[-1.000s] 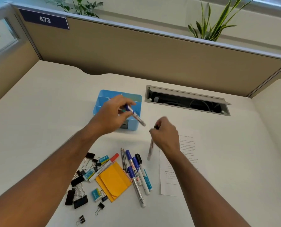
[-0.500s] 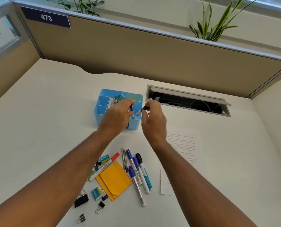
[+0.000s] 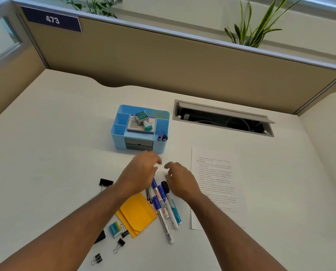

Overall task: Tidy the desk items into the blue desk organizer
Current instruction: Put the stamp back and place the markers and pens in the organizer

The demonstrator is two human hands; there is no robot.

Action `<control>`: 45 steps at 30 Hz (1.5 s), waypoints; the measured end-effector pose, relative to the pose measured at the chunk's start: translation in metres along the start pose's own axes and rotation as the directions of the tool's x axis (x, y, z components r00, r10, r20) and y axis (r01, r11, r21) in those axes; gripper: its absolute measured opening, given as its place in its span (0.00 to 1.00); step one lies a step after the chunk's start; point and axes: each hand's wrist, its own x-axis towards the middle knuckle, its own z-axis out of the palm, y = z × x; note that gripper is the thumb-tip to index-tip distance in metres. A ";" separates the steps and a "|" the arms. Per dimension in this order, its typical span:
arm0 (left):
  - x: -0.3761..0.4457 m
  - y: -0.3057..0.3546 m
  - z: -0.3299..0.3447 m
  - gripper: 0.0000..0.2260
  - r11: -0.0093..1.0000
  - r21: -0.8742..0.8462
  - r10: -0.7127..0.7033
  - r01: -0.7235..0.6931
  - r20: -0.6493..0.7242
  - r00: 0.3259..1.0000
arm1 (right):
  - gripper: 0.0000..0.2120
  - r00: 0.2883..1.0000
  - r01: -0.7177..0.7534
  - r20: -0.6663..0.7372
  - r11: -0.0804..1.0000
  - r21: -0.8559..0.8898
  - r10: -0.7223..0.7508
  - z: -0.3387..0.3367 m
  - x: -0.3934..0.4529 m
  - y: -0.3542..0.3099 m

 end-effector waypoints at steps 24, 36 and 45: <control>0.029 0.000 -0.054 0.07 0.998 -0.017 -0.032 0.054 0.612 0.791 | 0.12 0.945 -0.312 -0.038 0.932 0.185 0.324 -0.024 0.003 0.003; 0.073 0.013 -0.132 0.10 0.973 -0.209 -0.008 -0.101 -0.466 0.885 | 0.11 0.627 0.312 -0.765 0.854 0.416 0.144 -0.085 0.025 -0.043; 0.088 0.002 -0.069 0.11 0.999 -0.013 -0.032 0.029 -0.316 0.948 | 0.09 0.780 0.229 -0.626 0.934 0.274 -0.008 -0.061 0.039 -0.043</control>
